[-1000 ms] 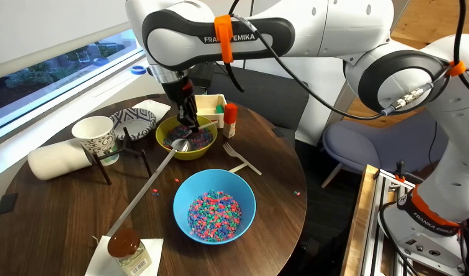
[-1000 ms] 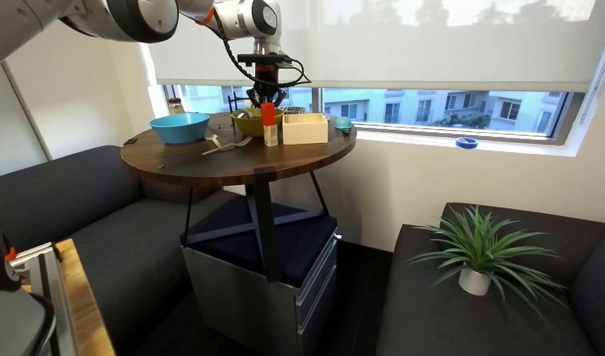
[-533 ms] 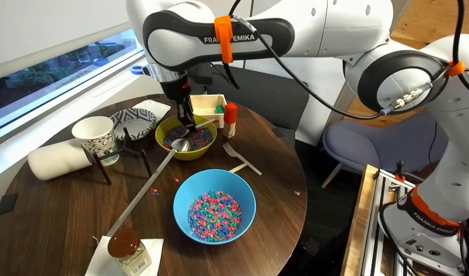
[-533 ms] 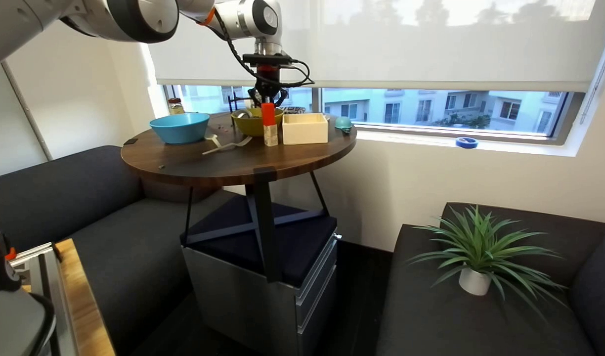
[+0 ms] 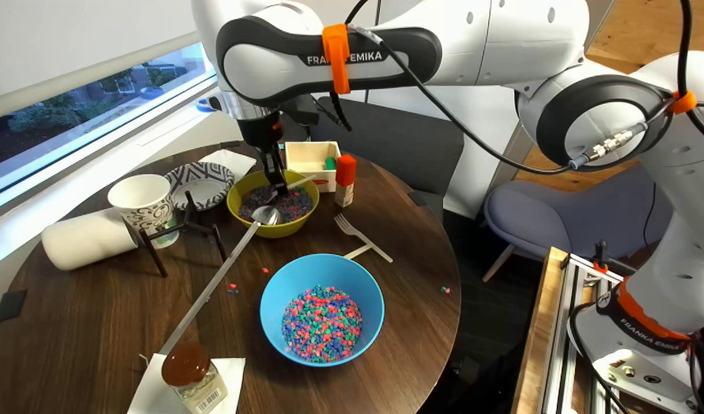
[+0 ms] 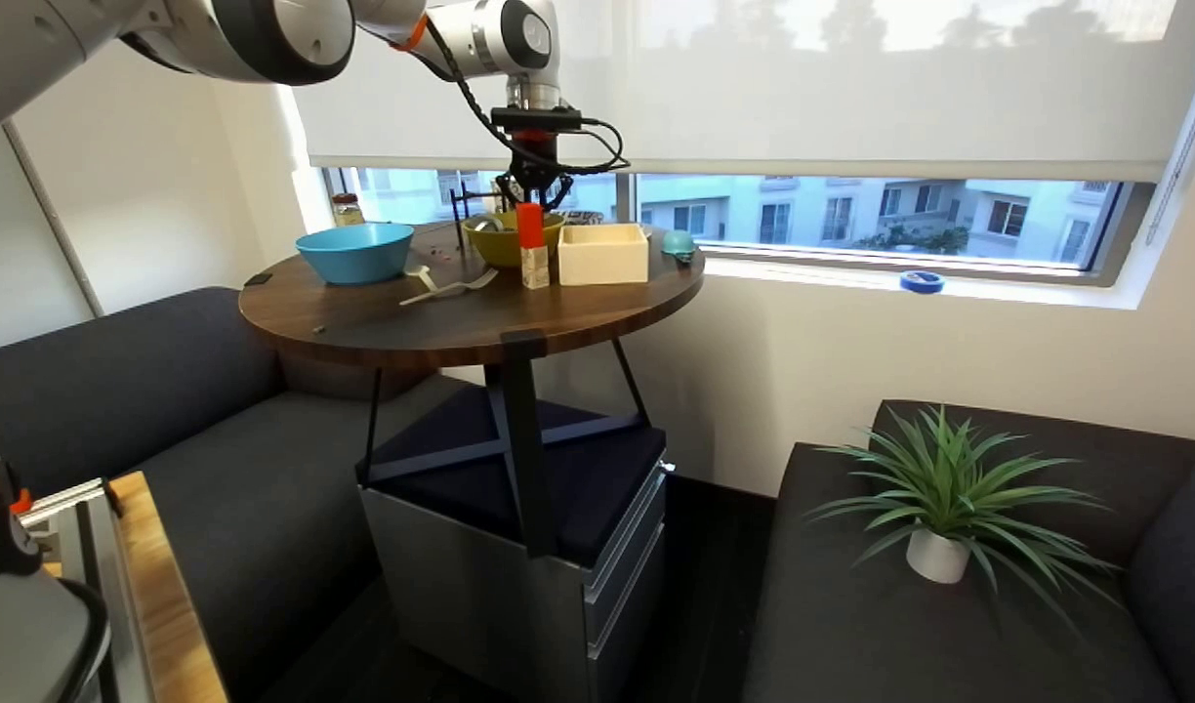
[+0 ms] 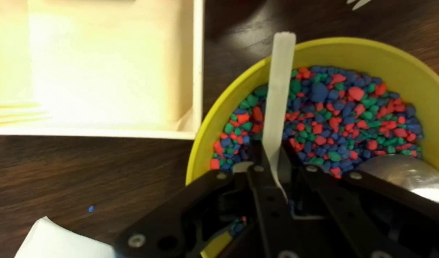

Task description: Use the spoon to collect some content from the yellow bowl and put the content on the white plate

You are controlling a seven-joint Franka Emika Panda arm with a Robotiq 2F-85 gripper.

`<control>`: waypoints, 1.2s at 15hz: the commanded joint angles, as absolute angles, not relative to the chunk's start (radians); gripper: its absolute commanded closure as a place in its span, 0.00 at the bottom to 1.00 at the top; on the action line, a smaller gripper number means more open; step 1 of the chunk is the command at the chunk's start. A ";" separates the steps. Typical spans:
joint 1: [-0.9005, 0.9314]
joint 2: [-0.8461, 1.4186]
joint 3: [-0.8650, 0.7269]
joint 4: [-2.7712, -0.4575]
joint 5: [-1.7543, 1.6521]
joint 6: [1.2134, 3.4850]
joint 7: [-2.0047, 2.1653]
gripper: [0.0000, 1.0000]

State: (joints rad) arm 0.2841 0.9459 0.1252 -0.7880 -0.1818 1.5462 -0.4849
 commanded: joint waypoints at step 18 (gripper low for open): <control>0.224 0.856 0.177 -0.950 -0.135 1.741 -0.689 0.96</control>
State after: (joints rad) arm 0.2512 0.9100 0.1499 -0.8558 -0.1614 1.6931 -0.6463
